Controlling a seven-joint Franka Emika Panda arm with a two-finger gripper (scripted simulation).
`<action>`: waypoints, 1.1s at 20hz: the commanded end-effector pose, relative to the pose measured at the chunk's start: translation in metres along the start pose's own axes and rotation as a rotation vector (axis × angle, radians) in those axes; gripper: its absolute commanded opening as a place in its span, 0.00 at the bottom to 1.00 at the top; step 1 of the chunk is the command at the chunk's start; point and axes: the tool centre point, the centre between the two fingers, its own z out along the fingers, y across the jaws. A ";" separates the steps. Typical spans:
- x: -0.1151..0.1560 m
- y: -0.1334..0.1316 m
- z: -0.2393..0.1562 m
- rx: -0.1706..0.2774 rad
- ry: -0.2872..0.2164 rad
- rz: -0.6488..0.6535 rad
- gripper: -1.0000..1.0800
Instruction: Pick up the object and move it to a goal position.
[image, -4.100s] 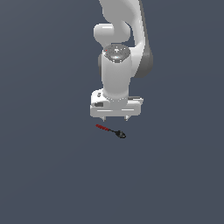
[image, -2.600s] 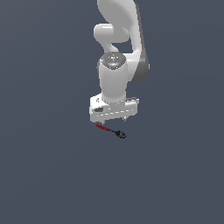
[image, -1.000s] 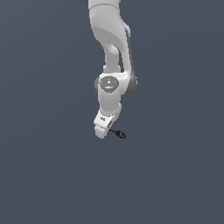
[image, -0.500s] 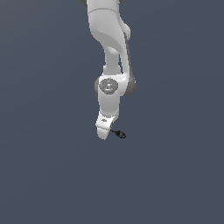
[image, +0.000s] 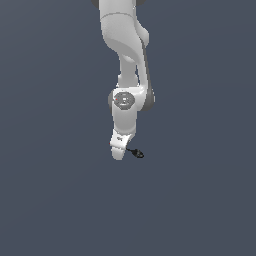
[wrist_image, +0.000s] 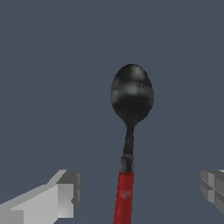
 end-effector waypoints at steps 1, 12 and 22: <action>0.000 -0.001 0.009 0.001 0.000 -0.001 0.96; 0.000 -0.001 0.043 0.001 0.000 -0.004 0.96; 0.000 -0.001 0.043 0.001 0.000 -0.004 0.00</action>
